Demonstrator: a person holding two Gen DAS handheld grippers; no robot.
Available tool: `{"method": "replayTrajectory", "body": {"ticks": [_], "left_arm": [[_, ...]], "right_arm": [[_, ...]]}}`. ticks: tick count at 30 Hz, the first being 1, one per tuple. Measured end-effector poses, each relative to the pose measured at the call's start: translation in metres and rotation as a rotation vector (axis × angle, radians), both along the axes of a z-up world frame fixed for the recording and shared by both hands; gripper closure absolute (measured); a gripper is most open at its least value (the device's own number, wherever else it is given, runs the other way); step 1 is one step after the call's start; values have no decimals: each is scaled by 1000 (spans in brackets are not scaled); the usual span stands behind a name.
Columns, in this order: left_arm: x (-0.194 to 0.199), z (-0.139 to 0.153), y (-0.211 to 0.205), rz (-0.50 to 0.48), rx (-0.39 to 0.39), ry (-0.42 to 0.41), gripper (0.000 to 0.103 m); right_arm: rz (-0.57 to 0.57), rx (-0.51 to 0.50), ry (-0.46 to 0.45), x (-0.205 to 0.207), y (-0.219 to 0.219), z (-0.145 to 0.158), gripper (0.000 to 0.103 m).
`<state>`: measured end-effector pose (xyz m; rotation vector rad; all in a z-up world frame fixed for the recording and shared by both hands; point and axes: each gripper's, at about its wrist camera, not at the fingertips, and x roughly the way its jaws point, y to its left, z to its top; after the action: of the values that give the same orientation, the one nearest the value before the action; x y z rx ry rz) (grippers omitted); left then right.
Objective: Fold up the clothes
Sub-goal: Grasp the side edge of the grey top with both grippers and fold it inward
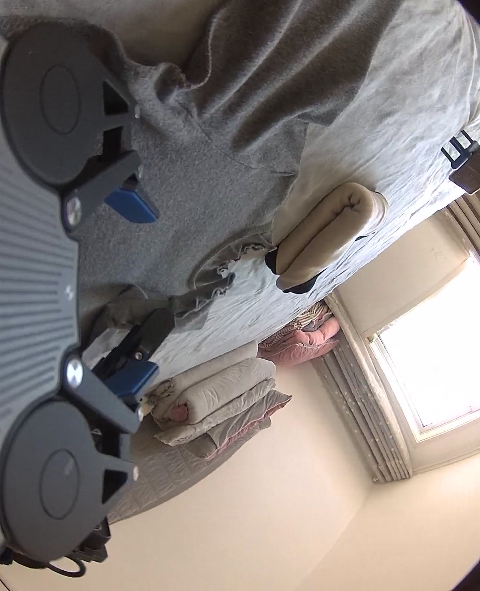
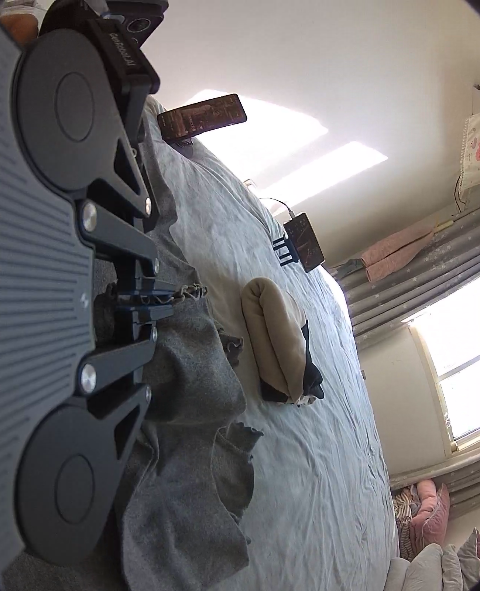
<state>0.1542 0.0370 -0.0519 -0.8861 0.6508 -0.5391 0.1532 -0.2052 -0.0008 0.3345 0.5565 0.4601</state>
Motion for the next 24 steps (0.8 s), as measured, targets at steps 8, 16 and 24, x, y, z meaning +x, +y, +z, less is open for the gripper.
{"method": "replayTrajectory", "body": {"ticks": [8,16,24], "left_arm": [[11,-19,-1,64,-61,91,54],[19,-17,-15,103,100,131,99],[32,34,-23,103,340,-66,100]], "right_arm": [[106,-34,69,-4,32,-23,95],[119,-81,97,-7,31,-28,88],[-113,-333,-77,-24,-22,-16,27]]}}
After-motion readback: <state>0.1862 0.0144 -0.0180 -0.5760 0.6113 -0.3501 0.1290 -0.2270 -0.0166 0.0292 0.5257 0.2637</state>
